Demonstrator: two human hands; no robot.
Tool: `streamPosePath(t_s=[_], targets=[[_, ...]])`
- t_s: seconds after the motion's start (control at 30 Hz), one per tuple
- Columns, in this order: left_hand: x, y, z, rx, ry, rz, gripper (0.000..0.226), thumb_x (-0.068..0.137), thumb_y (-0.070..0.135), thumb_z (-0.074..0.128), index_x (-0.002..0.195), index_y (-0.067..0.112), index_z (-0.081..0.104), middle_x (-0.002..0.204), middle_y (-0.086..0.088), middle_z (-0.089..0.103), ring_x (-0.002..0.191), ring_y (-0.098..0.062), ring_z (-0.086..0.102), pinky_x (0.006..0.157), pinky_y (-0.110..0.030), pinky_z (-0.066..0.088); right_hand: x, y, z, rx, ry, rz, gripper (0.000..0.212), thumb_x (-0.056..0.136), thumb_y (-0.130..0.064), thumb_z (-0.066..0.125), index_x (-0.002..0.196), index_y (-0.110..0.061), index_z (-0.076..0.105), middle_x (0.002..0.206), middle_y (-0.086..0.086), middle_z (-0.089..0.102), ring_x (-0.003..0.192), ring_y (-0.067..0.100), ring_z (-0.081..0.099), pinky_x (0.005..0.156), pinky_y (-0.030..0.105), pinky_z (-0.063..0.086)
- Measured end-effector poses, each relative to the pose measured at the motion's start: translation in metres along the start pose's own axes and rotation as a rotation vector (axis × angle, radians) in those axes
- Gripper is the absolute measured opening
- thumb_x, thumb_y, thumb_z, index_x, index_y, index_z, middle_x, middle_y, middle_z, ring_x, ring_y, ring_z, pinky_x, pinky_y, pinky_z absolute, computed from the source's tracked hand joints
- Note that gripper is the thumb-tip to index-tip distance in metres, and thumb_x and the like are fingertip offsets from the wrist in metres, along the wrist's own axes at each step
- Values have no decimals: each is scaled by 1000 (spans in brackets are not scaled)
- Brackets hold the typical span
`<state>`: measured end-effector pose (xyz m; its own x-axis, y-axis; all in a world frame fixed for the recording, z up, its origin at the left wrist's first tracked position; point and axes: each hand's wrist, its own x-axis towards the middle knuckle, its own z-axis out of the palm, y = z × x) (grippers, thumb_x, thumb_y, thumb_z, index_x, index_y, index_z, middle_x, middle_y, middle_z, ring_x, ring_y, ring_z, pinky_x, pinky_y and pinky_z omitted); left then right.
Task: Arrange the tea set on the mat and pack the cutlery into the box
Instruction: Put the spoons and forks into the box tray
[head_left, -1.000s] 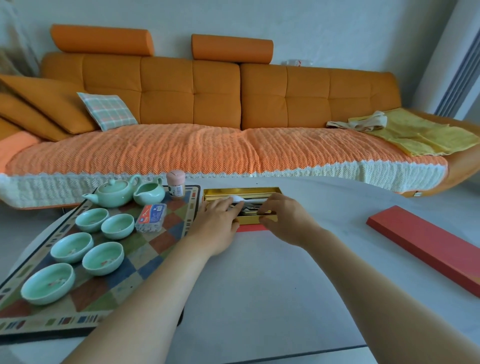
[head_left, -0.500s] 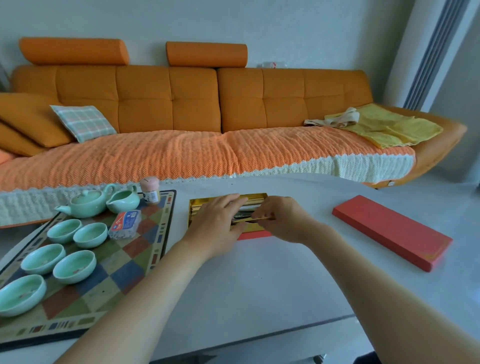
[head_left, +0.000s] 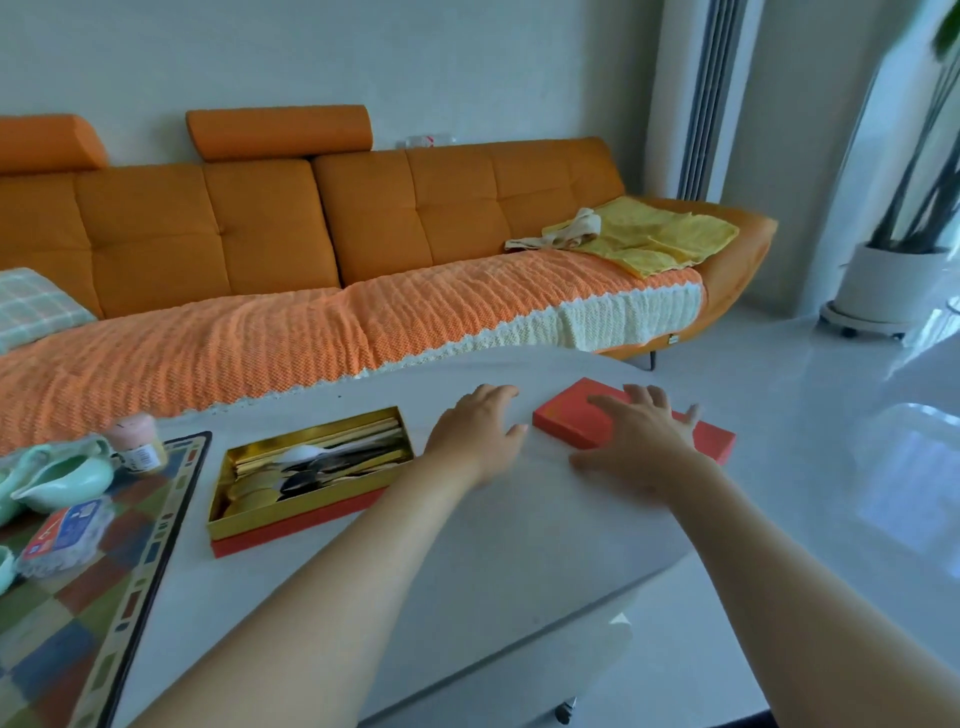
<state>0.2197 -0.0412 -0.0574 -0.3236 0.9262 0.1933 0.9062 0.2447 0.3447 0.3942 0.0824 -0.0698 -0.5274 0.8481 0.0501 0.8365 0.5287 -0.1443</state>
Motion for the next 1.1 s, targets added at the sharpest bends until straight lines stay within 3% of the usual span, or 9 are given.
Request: streamPosePath(t_s=[0.07, 0.17, 0.33, 0.5, 0.7, 0.83, 0.97, 1.1], targets=[[15, 10, 9, -6, -66, -27, 56, 99, 43, 45, 149, 23, 32, 153, 0, 33, 138, -22, 36, 109, -42, 36, 3, 20, -2, 12, -96, 104, 113, 50, -88, 57, 149, -51, 16, 160, 6, 15, 149, 32, 3, 106, 77, 2], [31, 20, 23, -36, -150, -47, 60, 98, 44, 45, 152, 23, 27, 153, -1, 32, 139, -22, 34, 110, -41, 34, 6, 36, -4, 59, -222, 160, 124, 44, -94, 56, 149, -53, 4, 162, 5, 7, 149, 33, -2, 106, 77, 6], [43, 22, 44, -105, -167, -30, 65, 94, 40, 52, 152, 24, 26, 151, -4, 35, 137, -23, 36, 112, -43, 32, 14, 38, -4, 51, -228, 114, 119, 44, -90, 58, 147, -54, 10, 150, 7, 30, 139, 30, 24, 105, 65, 21], [34, 9, 30, 94, -74, 93, 91, 82, 47, 65, 155, 25, 14, 162, -4, 12, 147, -25, 15, 116, -44, 22, 12, 25, 1, 95, -138, -76, 109, 47, -85, 63, 143, -56, 19, 138, 6, 38, 131, 29, 31, 105, 55, 26], [11, -22, -25, 221, -89, 226, 115, 65, 61, 72, 154, 31, 5, 162, 0, 4, 148, -22, 5, 117, -48, 21, 4, -21, -13, 170, 28, -371, 105, 51, -81, 67, 141, -59, 18, 141, -4, 34, 136, 24, 25, 115, 63, 2], [-18, -49, -65, 314, -145, 188, 127, 58, 64, 76, 153, 36, -3, 162, 6, -4, 149, -16, -9, 120, -46, 15, -8, -68, -25, 204, 45, -541, 105, 52, -75, 72, 141, -58, 19, 140, -7, 35, 135, 20, 26, 116, 62, 0], [-52, -84, -98, 334, -139, 83, 136, 51, 68, 78, 153, 38, -7, 160, 11, 5, 147, -16, 1, 118, -44, 21, -16, -117, -26, 169, 74, -668, 103, 52, -75, 72, 141, -56, 24, 142, -6, 36, 136, 19, 25, 116, 62, -1], [-85, -116, -115, 305, -65, -19, 130, 48, 66, 79, 152, 40, 6, 149, 11, 20, 138, -15, 14, 112, -40, 29, -20, -161, -20, 181, 74, -750, 104, 54, -73, 73, 143, -55, 22, 147, -5, 33, 141, 19, 17, 114, 65, -7]])
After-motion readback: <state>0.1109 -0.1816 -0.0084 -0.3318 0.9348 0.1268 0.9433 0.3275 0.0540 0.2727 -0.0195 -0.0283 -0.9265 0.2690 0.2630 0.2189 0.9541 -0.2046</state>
